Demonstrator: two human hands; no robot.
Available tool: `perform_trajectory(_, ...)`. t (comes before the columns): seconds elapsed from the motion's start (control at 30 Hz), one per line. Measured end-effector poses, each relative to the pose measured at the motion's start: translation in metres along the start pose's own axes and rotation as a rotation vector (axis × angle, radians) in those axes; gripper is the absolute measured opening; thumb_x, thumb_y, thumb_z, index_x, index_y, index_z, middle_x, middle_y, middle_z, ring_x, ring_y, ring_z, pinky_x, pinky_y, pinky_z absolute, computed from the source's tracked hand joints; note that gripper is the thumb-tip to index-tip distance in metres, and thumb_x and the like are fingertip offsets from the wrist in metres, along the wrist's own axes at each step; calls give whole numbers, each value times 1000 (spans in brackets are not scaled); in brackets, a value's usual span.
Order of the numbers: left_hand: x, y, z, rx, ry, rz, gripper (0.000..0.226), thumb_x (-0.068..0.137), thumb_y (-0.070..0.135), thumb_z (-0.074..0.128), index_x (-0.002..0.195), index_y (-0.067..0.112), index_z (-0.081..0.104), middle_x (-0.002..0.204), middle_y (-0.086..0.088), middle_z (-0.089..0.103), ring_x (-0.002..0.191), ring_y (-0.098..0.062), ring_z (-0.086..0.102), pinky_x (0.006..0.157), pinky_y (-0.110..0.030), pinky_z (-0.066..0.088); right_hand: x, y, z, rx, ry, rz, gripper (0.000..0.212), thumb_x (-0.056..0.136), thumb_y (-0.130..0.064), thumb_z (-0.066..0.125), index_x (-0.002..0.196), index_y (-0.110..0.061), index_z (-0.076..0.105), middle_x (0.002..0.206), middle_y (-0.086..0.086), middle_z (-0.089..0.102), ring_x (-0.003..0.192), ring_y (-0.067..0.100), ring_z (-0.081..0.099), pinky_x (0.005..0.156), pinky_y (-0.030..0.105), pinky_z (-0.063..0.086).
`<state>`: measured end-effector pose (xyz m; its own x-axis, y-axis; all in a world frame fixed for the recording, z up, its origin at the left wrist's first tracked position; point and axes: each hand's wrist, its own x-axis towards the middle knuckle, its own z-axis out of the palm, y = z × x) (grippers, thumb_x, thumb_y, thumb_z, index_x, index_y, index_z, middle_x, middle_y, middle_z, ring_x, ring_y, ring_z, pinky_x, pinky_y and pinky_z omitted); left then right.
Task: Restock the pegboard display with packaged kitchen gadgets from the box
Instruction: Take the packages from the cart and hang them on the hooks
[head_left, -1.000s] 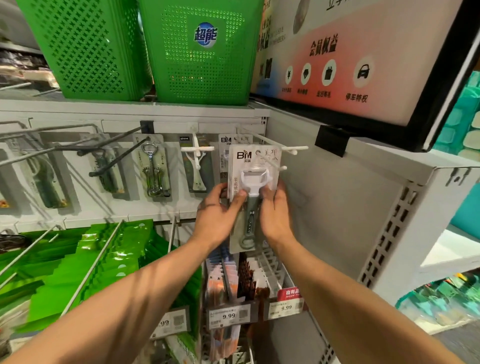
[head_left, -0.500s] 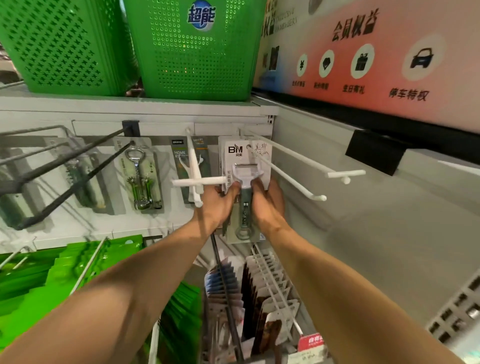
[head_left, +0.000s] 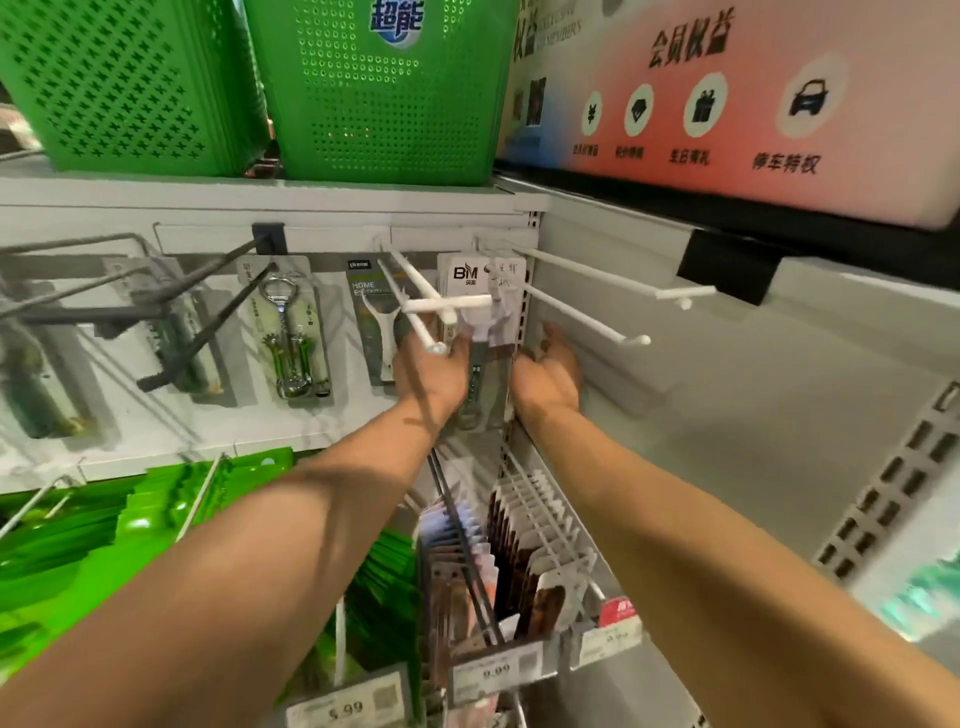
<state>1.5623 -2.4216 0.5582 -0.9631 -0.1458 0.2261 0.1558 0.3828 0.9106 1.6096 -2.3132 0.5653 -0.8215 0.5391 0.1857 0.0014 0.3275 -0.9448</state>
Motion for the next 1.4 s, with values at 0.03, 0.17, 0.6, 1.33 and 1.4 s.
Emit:
perform_trajectory(0.03,-9,3,-4,26,8,10,50,104,36,64,144,7,55,139,-14,66,128,-31,63,82,-20,41,-11,-1,-5,-29,19,0,33,101,-16,55,135,-14,58,132,10,65,123,28,59,88,20,37)
perform_trajectory(0.17,-59,20,-20,-27,-31,64,35,106,27,58,137,12,62,132,-12,70,125,-30,63,100,-30,46,-60,0,-29,-49,78,-18,35,98,-13,52,130,-14,66,128,10,70,122,29,62,103,28,41)
perform_trajectory(0.6,-285,3,-10,-89,-374,72,31,105,27,62,126,5,65,109,-10,69,101,-24,65,86,-19,48,-268,67,-162,-15,280,106,25,100,-27,55,123,-22,64,106,6,73,99,25,66,88,28,49)
perform_trajectory(1.33,-547,-166,225,303,-1326,-64,11,104,31,61,109,21,63,118,-4,72,105,-30,71,86,-37,54,-425,435,-333,-95,563,1052,20,94,-40,50,87,-26,63,96,3,76,84,27,73,80,43,62)
perform_trajectory(1.4,-552,-195,241,370,-1362,-105,7,104,31,61,106,24,62,119,-9,72,107,-34,70,89,-42,56,-434,467,-333,-52,569,1124,31,93,-46,46,97,-25,67,92,6,77,83,30,74,78,48,63)
